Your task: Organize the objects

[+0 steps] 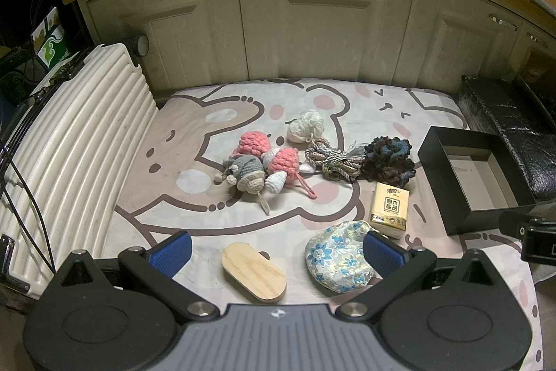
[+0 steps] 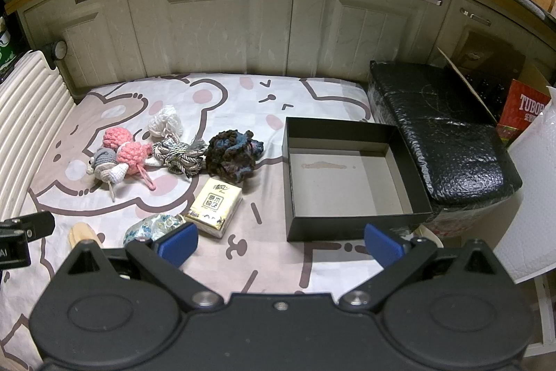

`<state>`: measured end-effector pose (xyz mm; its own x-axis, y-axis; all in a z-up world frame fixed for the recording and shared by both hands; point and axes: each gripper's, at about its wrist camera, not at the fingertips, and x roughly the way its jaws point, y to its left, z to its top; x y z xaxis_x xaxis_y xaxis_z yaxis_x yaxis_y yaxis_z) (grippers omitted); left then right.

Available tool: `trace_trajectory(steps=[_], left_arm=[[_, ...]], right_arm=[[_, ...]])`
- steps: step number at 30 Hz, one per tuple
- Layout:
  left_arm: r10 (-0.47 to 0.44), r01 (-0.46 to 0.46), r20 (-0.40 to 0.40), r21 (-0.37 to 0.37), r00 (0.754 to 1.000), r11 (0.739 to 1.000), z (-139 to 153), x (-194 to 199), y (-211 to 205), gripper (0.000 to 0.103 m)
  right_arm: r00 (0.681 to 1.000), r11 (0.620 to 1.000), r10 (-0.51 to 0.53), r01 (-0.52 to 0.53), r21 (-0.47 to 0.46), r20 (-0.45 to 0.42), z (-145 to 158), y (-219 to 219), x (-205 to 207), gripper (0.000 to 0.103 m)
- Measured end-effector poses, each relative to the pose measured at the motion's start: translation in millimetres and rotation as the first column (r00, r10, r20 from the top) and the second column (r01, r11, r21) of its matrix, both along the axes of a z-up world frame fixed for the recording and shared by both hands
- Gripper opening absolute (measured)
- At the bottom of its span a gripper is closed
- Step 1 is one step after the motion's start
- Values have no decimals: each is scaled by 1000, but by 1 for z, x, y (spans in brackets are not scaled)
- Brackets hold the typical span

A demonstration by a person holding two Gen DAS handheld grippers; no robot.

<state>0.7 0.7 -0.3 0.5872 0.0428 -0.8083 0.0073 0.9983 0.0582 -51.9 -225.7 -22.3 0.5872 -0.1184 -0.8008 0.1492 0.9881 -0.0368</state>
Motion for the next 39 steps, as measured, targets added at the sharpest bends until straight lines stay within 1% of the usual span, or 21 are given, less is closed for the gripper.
trace_trajectory(steps=[12,16,17,23,27,30,34,39], left_arm=[[-1,1,-1,0,1000,1000,0,0,0,103],[-1,1,1,-2,1000,1000,0,0,0,103],[-1,1,1,-1,1000,1000,-4,-2,-8,103],[4,-4,25,-7,1000,1000,1,-3,-10,103],[13,-13,59,-6,998,1000,9,-7,-9,103],[3,-1,69,-23,998,1000,18,-4,-7,103],[5,-4,100,-16,995,1000,29,3,-6,103],[13,-12,140,-11,990,1000,47,15,-1,103]], right_arm=[[1000,1000,0,0,0,-1,-1,0,1,103],[1000,1000,-1,1,1,1,6,-4,0,103],[1000,1000,-2,2,1,2,-1,0,-1,103],[1000,1000,-6,6,2,14,3,-3,-3,103],[999,1000,-12,12,-1,47,8,-3,-7,103],[998,1000,-7,7,-5,64,12,-3,-4,103],[997,1000,8,-6,-23,80,23,-1,3,103],[996,999,30,-29,-13,89,36,2,17,103]])
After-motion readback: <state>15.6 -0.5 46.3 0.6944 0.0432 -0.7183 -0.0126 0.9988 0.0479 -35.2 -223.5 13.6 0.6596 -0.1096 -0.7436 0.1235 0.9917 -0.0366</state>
